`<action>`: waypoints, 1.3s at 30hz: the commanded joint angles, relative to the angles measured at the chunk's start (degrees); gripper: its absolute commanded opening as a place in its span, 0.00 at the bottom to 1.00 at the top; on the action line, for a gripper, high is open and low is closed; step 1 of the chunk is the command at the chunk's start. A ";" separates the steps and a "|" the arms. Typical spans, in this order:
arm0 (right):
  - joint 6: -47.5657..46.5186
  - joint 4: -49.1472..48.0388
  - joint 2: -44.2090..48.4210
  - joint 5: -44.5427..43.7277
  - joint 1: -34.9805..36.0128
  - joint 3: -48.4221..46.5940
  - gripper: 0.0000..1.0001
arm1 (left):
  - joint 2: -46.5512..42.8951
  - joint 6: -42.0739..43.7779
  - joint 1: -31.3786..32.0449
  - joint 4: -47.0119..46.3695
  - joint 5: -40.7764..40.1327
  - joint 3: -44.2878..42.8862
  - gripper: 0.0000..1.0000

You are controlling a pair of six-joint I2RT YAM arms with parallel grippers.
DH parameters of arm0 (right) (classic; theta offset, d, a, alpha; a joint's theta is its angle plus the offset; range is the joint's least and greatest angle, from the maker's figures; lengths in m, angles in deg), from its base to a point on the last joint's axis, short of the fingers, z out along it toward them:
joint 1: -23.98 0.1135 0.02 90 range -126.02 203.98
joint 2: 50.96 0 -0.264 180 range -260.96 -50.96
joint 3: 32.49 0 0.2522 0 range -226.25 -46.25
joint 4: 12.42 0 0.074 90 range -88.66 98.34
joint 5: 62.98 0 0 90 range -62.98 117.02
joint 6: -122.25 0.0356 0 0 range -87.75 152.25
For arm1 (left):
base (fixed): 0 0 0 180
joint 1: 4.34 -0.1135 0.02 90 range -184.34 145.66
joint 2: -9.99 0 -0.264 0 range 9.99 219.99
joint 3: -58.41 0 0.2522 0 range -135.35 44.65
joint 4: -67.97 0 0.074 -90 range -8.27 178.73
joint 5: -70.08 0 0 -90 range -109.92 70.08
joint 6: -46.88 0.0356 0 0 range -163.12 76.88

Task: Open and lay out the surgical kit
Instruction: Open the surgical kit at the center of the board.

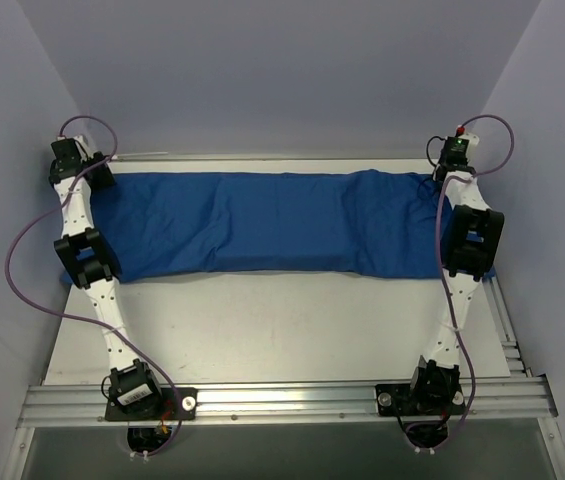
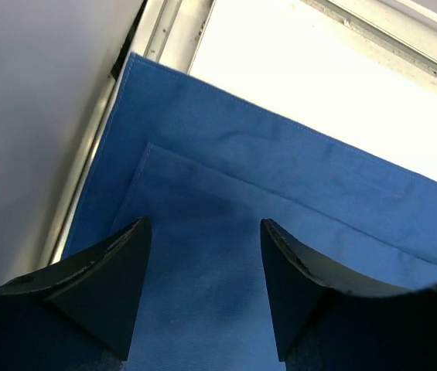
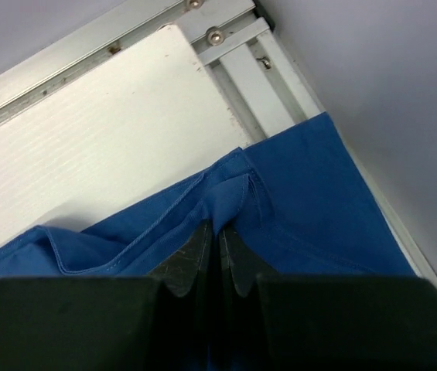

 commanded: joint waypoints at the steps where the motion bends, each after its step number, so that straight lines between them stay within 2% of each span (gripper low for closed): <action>1: -0.68 -0.31 5.54 0.49 0.93 1.53 0.00 | 1.95 -4.42 -3.49 1.39 1.86 -0.84 0.67; 6: -0.59 -0.31 8.00 0.49 0.93 4.08 0.00 | 2.56 -4.86 -4.45 2.01 1.94 -0.84 0.63; 9: -0.68 -2.16 9.23 0.40 0.93 5.14 0.00 | 2.56 -1.62 -4.02 3.24 -0.42 -0.23 0.59; 12: -0.42 -2.77 10.46 0.58 0.93 6.46 0.00 | 1.95 5.23 -2.61 4.29 -2.79 0.65 0.54; 14: 0.02 -3.65 11.43 0.67 0.93 7.86 0.00 | 1.16 9.97 -2.00 4.47 -4.64 1.97 0.47; 16: 0.20 -4.35 12.31 1.11 0.93 8.66 0.00 | 0.89 11.48 -1.38 4.73 -4.83 2.33 0.37; 18: 0.37 -4.71 12.57 1.46 0.93 9.36 0.00 | 1.15 11.05 -1.47 5.00 -4.13 1.98 0.31; 22: 0.02 -4.27 13.45 1.98 0.93 9.19 0.00 | 0.45 10.26 -1.55 4.39 -2.98 1.62 0.03; 39: 0.81 -4.88 23.91 5.06 1.72 15.86 0.00 | -12.46 11.04 -1.12 1.39 1.24 3.12 0.02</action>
